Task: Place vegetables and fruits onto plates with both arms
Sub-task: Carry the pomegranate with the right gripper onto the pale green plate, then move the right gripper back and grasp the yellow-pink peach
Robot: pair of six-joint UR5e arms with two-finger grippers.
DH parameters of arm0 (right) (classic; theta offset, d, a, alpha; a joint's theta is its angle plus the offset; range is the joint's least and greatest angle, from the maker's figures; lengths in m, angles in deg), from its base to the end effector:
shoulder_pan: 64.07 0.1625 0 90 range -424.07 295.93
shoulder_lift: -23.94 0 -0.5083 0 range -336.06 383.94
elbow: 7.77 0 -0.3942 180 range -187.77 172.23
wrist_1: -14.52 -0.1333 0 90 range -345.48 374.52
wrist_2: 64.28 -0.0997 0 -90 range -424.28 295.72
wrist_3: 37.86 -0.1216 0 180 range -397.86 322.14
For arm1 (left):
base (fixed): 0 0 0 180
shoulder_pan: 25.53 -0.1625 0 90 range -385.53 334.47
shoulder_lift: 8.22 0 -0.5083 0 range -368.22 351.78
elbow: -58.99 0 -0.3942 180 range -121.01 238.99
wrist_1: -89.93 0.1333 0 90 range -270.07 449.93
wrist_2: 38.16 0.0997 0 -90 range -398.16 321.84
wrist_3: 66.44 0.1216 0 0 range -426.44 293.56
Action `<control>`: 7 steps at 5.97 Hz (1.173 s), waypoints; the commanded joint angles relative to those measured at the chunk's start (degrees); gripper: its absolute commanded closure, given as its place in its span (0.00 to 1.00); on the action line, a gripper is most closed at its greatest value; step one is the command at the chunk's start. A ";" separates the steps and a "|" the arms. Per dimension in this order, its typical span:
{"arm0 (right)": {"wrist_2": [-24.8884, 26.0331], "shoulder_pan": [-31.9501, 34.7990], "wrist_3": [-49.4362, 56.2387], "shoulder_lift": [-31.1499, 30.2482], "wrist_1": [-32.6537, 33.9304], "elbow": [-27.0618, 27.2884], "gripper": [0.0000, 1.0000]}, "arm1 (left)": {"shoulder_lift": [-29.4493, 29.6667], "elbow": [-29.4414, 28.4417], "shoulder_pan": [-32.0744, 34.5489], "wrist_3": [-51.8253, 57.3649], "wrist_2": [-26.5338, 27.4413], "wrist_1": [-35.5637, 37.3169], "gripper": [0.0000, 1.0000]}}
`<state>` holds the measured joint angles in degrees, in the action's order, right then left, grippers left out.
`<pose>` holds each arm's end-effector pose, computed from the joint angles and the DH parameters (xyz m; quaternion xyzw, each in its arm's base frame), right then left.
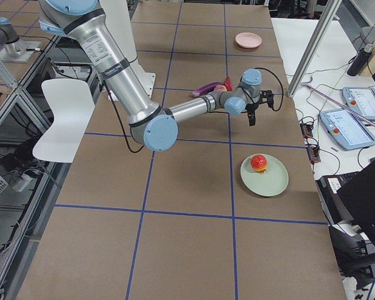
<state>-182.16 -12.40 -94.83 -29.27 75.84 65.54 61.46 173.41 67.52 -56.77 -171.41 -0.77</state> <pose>-0.4493 -0.6916 0.4299 0.1078 -0.4440 0.0450 0.8884 -0.0671 -0.3203 0.6909 0.0795 0.3616 0.0690 0.9264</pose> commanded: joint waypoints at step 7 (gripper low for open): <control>21.11 -19.50 -15.91 12.16 21.11 3.94 0.01 | 0.10 -0.95 -0.41 0.09 0.00 0.00 0.00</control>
<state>-161.39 -31.66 -112.10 -16.98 95.76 69.36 61.50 172.49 67.14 -56.69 -171.41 -0.77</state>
